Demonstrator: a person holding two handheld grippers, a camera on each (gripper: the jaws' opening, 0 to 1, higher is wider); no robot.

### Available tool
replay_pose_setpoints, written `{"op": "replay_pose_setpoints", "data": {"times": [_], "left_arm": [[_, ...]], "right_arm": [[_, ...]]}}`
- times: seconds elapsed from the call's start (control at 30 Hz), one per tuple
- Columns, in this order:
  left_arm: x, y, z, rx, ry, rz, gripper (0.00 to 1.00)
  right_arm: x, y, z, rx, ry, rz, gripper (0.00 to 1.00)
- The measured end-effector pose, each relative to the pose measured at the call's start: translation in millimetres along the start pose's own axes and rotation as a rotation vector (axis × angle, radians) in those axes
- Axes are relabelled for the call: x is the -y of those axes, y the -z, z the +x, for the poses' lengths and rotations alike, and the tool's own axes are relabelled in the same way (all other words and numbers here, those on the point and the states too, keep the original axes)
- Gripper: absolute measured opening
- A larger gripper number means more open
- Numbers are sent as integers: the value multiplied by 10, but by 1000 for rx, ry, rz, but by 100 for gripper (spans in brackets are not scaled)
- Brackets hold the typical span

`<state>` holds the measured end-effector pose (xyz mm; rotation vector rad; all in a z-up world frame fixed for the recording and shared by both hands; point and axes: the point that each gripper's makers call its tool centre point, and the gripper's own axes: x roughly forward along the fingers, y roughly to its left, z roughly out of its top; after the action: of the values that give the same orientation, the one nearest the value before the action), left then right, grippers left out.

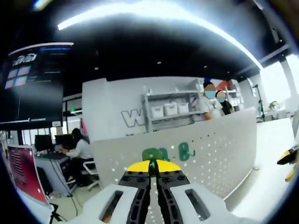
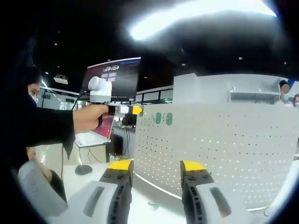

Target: Insert the hook assembly into the mounting plate slot until the hook locks in place.

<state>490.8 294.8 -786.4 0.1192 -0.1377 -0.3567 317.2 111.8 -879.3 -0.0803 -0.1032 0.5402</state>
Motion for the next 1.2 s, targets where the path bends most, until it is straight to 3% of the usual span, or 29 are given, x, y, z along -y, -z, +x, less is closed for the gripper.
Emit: {"op": "replay_pose_setpoints", "data": {"times": [0.47,1.2], "left_arm": [[-239,136,323,0,-38,28,3],[-295,275,512,18,-41,40,3]], "right_arm": [[47,122,15,-34,10,2,38],[138,303,22,-86,31,27,38]]}}
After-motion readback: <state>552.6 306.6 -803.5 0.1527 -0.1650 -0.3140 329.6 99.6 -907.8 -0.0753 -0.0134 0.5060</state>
